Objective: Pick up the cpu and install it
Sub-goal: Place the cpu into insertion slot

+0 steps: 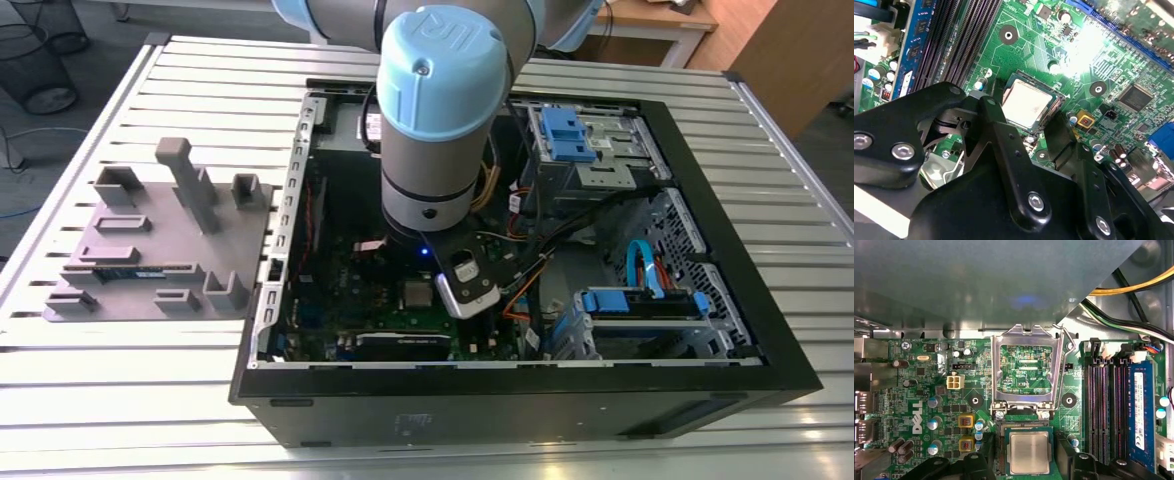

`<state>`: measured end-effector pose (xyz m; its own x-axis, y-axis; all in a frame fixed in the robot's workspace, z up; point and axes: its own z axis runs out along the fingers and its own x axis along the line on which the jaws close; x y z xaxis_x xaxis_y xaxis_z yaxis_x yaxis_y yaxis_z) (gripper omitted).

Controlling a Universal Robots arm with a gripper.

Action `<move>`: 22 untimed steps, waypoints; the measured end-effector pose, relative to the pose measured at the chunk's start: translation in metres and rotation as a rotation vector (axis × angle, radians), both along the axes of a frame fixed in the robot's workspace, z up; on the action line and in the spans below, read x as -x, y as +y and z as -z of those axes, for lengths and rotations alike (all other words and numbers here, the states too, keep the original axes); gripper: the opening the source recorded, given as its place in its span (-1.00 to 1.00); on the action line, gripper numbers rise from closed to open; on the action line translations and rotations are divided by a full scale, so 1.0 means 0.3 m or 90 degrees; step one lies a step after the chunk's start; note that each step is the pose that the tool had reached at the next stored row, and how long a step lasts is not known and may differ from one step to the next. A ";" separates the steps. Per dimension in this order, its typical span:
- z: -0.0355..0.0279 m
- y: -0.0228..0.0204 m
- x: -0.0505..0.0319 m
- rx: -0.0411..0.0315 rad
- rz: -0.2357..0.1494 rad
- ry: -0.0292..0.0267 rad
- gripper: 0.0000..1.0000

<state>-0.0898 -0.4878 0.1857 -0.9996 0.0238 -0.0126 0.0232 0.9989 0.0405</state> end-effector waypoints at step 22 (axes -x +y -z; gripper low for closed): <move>-0.013 -0.001 0.000 0.0000 0.000 0.0000 0.04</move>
